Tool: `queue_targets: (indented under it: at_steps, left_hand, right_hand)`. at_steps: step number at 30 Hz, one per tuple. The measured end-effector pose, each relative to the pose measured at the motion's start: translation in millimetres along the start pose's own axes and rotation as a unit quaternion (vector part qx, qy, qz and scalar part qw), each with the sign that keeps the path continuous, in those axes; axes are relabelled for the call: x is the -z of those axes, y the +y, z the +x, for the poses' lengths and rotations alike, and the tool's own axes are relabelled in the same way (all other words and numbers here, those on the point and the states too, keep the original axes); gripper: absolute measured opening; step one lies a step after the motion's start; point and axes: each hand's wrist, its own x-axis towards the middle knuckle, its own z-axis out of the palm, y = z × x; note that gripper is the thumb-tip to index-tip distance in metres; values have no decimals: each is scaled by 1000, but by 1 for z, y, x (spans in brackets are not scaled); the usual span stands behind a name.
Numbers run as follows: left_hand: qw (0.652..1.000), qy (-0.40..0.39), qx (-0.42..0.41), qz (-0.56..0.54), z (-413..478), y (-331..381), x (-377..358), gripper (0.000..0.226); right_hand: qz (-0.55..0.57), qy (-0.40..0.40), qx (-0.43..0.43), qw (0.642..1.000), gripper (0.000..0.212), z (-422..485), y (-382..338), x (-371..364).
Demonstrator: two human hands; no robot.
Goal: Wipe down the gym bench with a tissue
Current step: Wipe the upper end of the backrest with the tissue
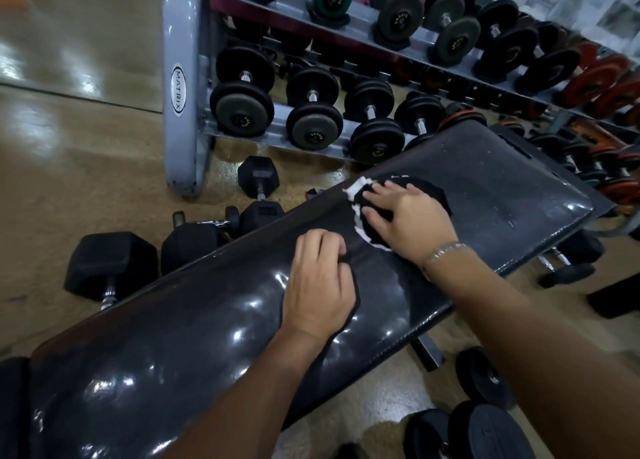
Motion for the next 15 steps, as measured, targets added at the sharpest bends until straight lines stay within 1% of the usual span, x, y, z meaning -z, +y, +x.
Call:
queue_targets:
  at_steps: [1,2,4,6,9,10,12,15]
  left_hand:
    - [1000,2,-3,1,-1,0,0,15]
    - [1000,4,-6,3,0,0,0,14]
    - [1000,6,-7,2,0,-1,-1,13]
    - [1000,4,-9,0,0,-1,0,13]
    - [1000,-5,-9,3,0,0,1,14]
    - [1000,-5,-9,3,1,0,1,14]
    - [1000,-4,-9,2,1,0,1,14]
    - [1000,-1,-16,2,0,0,2,14]
  right_hand:
    - [-17,-5,-6,1000,41,7,-9,-4]
    - [-23,-16,6,1000,42,9,-18,-8]
    - [12,-45,48,998,43,-4,-20,-12]
    - [34,-63,69,995,41,-14,-4,-1]
    - [-14,-45,29,998,40,15,12,7]
    - [-36,-43,13,998,42,26,6,5]
    - [-63,-45,18,997,46,36,-15,-4]
    - [-6,-71,53,996,45,14,-22,-6]
